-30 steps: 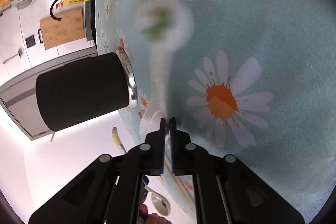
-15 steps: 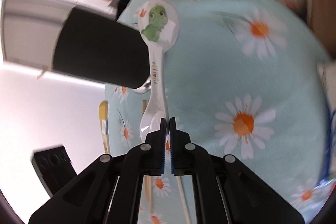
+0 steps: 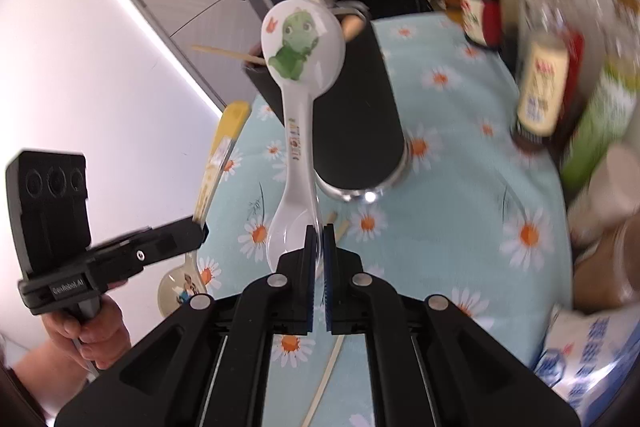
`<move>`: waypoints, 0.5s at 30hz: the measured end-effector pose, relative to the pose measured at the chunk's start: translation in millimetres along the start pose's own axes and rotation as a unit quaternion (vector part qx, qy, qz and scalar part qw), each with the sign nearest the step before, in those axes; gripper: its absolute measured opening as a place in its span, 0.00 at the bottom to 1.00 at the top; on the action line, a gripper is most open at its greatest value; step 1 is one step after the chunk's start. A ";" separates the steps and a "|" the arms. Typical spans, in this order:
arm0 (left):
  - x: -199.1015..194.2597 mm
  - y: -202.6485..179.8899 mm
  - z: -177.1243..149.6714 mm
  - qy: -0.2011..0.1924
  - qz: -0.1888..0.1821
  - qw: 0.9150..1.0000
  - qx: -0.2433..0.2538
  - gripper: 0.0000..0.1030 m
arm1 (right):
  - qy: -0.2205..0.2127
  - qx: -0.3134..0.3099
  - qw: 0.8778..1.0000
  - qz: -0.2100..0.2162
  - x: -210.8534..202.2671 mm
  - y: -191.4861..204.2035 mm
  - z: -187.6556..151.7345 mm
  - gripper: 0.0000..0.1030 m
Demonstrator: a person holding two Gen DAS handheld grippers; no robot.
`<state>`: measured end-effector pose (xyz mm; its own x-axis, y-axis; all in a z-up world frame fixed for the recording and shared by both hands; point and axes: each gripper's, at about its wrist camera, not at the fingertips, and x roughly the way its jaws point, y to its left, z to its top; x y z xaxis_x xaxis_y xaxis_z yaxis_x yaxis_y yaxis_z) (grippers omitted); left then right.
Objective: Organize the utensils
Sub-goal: 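Lift both held spoons and carry them over the black holder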
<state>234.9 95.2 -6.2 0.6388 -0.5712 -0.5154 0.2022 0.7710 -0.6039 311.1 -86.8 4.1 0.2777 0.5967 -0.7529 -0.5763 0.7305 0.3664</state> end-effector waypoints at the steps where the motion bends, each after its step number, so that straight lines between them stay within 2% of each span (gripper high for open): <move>1: -2.2 -2.7 2.3 -0.007 0.003 1.000 0.006 0.05 | -0.003 -0.009 1.000 -0.004 -2.3 3.7 3.7 0.04; 7: -14.9 -19.3 22.8 -0.057 0.030 0.997 0.034 0.05 | -0.027 -0.034 0.999 -0.015 -8.9 14.2 30.4 0.04; 15: -17.4 -38.8 56.0 -0.116 0.065 0.989 0.065 0.05 | -0.066 -0.040 0.997 -0.014 -22.5 19.5 64.9 0.04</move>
<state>257.5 90.9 60.2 0.8154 -0.3970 -0.4213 0.1916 0.8718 -0.4508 343.5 -64.4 63.7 0.3911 0.6184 -0.6816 -0.6251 0.7221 0.2964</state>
